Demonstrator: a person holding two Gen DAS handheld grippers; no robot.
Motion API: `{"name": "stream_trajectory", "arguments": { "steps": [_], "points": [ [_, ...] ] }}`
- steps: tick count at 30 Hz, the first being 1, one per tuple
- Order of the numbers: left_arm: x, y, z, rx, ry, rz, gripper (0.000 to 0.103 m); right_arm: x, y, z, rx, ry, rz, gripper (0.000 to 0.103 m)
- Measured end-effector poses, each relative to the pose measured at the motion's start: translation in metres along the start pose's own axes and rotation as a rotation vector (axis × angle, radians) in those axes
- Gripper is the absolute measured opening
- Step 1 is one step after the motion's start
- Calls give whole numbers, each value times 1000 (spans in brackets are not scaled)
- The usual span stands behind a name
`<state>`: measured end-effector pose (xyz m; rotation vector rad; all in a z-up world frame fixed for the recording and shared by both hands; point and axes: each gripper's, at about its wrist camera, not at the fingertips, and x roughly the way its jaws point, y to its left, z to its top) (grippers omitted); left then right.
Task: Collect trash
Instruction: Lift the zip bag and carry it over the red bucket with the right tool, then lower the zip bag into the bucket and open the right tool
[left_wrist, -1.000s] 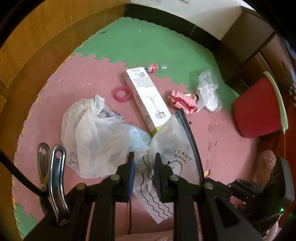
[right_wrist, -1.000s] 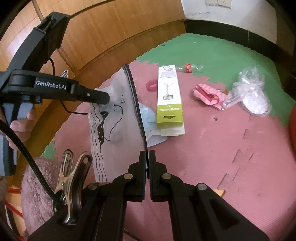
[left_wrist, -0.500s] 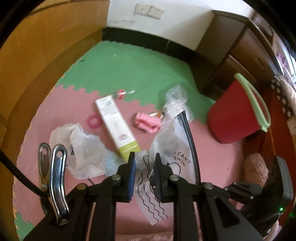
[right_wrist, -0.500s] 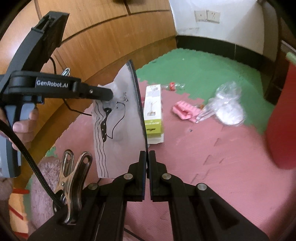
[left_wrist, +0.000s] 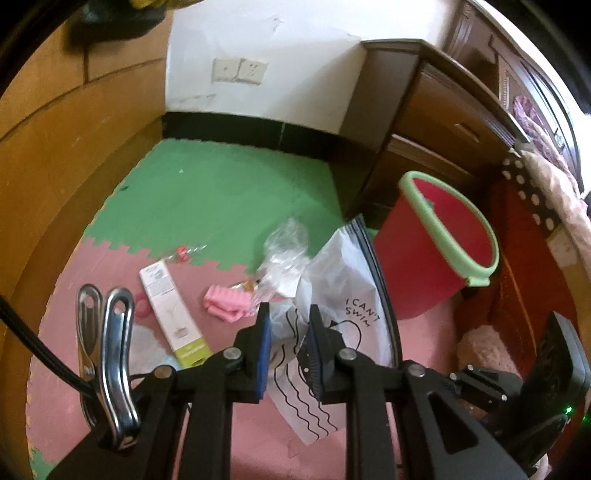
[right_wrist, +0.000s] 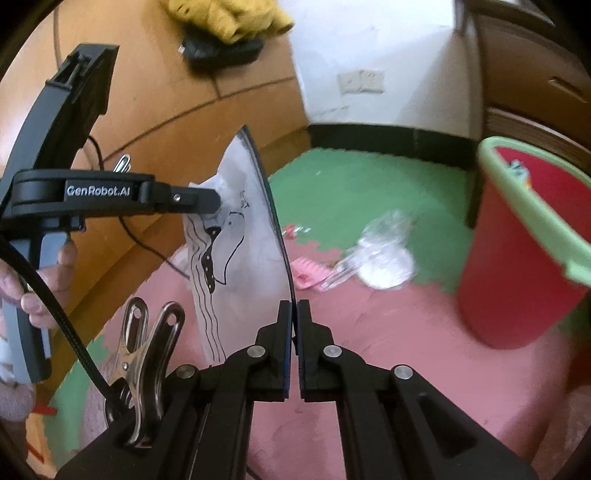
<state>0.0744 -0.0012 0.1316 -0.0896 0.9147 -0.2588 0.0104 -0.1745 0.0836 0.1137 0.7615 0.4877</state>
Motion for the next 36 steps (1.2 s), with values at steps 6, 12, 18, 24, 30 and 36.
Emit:
{"name": "stream_trajectory", "arguments": {
  "steps": [6,12,18,24,30,36],
  "points": [
    [9,-42,19,30,-15,-25,18,-28,-29,9,34,-64,-50,4],
    [21,-80,39,61,-26,-49,18,-50,-56,21,44,-113,-103,4],
    [24,-119,59,122,-43,-49,18,-65,-81,31,44,-145,-141,4],
    [24,-159,80,186,-77,-62,18,-79,-108,41,79,-196,-177,4],
    [34,-192,101,210,-105,-95,18,-90,-140,48,126,-236,-219,4],
    [57,-220,111,240,-125,-118,18,-93,-167,54,163,-270,-287,4]
  ]
}}
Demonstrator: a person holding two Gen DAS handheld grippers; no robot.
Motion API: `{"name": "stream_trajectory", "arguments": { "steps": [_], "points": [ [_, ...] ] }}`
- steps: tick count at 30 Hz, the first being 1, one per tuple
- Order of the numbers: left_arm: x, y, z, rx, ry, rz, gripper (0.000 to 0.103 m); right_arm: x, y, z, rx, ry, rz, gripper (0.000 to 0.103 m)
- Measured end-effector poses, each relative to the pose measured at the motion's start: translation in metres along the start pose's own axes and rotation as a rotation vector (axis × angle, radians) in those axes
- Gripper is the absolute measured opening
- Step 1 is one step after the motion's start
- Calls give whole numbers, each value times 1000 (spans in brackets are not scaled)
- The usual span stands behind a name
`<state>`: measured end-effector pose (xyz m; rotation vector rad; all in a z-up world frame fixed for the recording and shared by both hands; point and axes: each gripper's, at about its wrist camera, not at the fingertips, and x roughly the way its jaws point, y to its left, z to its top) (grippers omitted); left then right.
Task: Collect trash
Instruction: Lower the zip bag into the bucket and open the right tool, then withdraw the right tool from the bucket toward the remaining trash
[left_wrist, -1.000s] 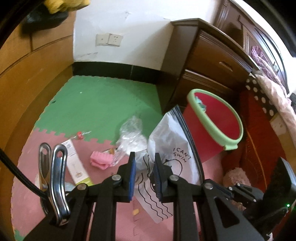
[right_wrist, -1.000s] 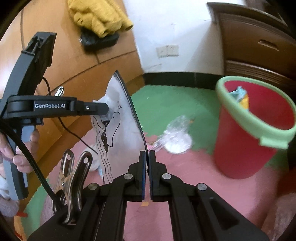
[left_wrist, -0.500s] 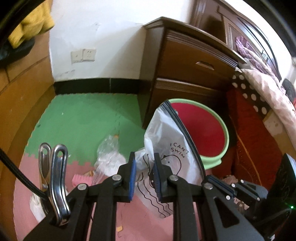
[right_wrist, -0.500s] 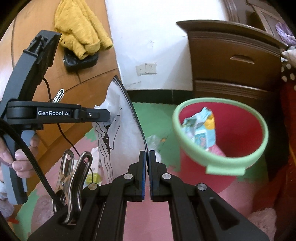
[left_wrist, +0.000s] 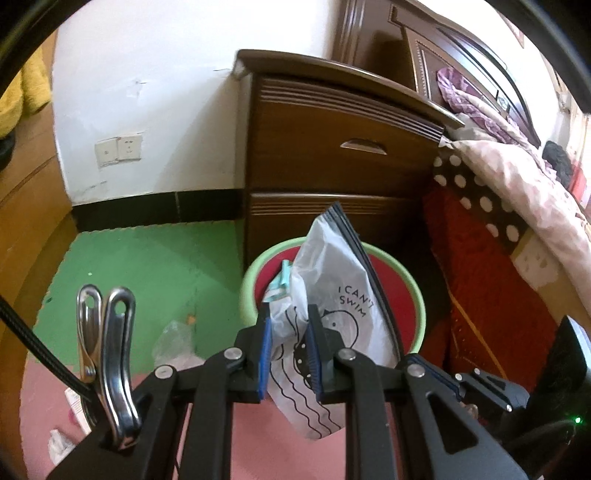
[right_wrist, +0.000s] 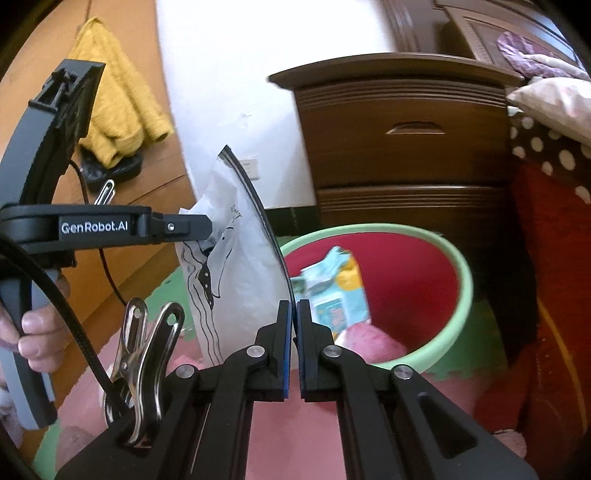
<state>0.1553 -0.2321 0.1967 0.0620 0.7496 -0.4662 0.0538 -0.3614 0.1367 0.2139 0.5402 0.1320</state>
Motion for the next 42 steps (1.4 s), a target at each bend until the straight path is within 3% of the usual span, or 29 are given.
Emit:
{"name": "stream_trajectory", "arguments": {
  "steps": [7,20,22,31,37,42],
  "points": [
    [33,-22,4,25,-15,-4,18,15,-27,-2,92,-35,-76,4],
    [82,-34,-11,23,47,-1,18,49,-45,-14,126,33,-154,4],
    [85,-33,-13,16,64,-4,23,52,-46,-14,133,38,-158,4],
    [79,-29,-15,25,81,-19,37,57,-52,-12,151,20,-186,4],
    [68,-31,-21,50,73,-38,37,49,-48,-13,143,-6,-176,5],
    [53,-24,-26,40,58,-45,37,42,-45,-15,146,-25,-159,21]
  ]
}}
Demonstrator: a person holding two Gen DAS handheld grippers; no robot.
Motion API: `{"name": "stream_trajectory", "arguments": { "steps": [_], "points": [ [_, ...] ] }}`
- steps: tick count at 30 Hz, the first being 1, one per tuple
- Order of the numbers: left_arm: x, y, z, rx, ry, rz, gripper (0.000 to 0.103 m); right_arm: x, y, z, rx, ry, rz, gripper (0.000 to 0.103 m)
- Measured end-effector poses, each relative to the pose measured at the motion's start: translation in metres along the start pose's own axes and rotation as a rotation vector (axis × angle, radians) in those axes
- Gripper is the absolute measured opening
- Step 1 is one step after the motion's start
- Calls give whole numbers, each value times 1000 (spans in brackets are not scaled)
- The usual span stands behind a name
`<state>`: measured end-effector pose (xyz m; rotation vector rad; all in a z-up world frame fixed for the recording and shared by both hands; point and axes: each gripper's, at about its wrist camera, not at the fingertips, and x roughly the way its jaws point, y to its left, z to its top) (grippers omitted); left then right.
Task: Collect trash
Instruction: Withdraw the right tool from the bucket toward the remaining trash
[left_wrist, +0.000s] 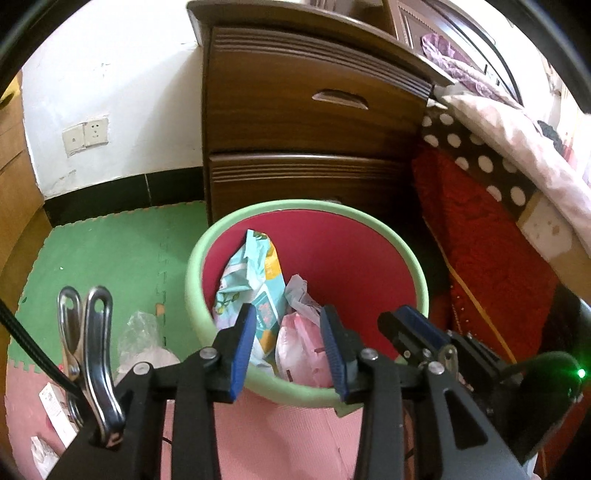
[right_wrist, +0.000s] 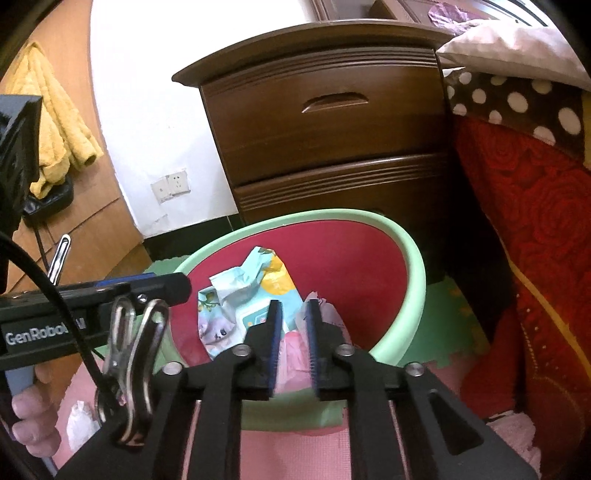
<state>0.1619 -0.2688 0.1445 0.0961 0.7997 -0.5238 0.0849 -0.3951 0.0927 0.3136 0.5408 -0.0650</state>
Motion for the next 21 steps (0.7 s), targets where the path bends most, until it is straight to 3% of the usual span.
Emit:
{"name": "stream_trajectory", "arguments": {
  "steps": [9,14,21],
  "points": [
    [-40,41,-20,-27,-51,98,38,-14,16,-8,-37,-18,40,25],
    [-60,71,-39,-43,-51,193,37,-21,31,-16,-74,-19,66,25],
    [-83,113,-76,-130,-34,259,37,-32,58,-31,-139,-12,112,25]
  ]
}}
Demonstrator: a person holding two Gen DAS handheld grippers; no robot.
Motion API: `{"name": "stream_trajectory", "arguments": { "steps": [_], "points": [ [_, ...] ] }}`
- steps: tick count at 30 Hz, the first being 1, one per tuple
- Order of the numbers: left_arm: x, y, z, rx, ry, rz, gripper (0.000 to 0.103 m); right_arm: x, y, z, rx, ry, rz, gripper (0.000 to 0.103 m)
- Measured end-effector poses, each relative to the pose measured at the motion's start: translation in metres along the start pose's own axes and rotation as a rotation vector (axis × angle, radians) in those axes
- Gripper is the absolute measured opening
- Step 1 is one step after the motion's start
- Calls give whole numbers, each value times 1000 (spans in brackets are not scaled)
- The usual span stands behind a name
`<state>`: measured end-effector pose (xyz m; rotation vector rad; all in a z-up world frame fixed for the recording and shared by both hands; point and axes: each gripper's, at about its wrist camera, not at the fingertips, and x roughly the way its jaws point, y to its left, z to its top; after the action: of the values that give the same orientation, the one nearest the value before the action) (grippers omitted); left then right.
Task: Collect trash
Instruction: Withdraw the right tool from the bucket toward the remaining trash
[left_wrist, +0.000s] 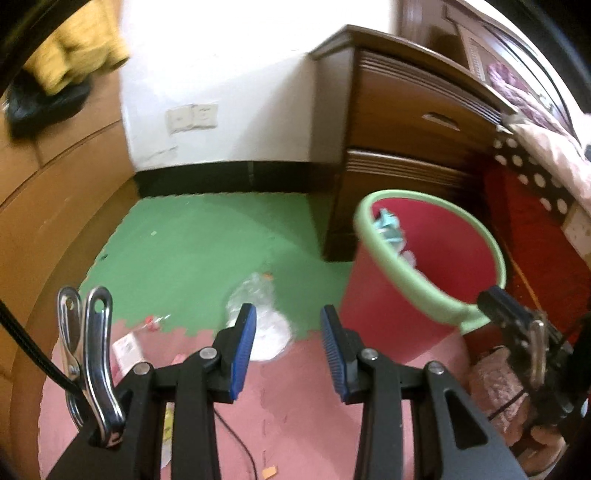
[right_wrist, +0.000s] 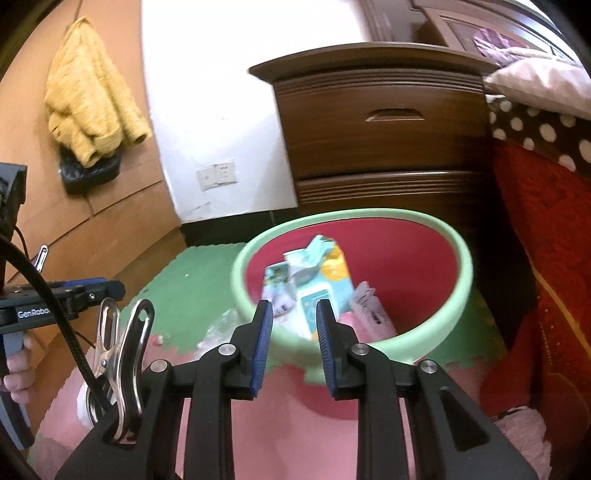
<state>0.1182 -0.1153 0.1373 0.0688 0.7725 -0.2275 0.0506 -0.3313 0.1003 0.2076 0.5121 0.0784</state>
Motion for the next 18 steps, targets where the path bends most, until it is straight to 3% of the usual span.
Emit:
{"name": "stream_trajectory", "arguments": {
  "steps": [18],
  "points": [
    [-11,128,-83,-242,108,223,37,23,87,-35,-172,126,133,25]
  ]
}}
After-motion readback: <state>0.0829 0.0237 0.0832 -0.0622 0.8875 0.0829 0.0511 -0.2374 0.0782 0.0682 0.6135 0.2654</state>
